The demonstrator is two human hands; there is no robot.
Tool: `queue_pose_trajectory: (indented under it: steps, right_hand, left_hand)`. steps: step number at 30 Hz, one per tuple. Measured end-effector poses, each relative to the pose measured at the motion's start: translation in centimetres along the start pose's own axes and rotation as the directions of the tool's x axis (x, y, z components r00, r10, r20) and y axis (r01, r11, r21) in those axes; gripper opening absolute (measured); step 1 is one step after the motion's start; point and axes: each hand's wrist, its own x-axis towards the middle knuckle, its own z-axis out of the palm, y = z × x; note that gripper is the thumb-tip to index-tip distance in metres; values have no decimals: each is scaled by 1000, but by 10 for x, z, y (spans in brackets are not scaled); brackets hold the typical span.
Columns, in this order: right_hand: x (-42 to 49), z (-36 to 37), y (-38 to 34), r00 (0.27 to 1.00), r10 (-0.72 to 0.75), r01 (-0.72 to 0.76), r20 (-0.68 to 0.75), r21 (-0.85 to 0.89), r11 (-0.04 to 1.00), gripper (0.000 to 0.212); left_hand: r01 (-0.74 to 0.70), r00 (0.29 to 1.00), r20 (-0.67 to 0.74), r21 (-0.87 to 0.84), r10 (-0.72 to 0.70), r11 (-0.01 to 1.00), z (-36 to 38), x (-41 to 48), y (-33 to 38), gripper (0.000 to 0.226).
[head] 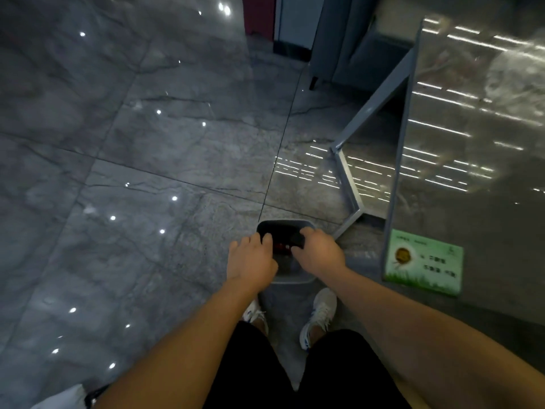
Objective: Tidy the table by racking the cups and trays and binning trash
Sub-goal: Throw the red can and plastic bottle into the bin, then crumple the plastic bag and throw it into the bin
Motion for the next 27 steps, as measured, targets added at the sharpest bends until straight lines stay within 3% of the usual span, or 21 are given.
queue_pose_trajectory:
  steps: [8, 12, 17, 23, 27]
  right_hand:
    - [-71, -50, 2, 995, -21, 37, -98, 164, 986, 56]
    - [-111, -82, 20, 969, 81, 19, -234, 397, 918, 48]
    - [-155, -102, 53, 922, 239, -32, -305, 553, 833, 51]
    - [-173, -121, 102, 859, 364, -55, -359, 643, 764, 48]
    - [-161, -144, 148, 859, 354, -36, -369, 647, 761, 49]
  left_hand:
    - [-40, 999, -14, -64, 39, 997, -57, -49, 19, 52]
    - [-85, 996, -34, -75, 83, 994, -73, -64, 28, 62]
    - [-197, 980, -14, -26, 197, 980, -94, -70, 53, 65]
    - [-313, 945, -84, 53, 316, 948, -125, -61, 115, 54]
    - [-327, 926, -168, 89, 338, 941, -130, -35, 166, 52]
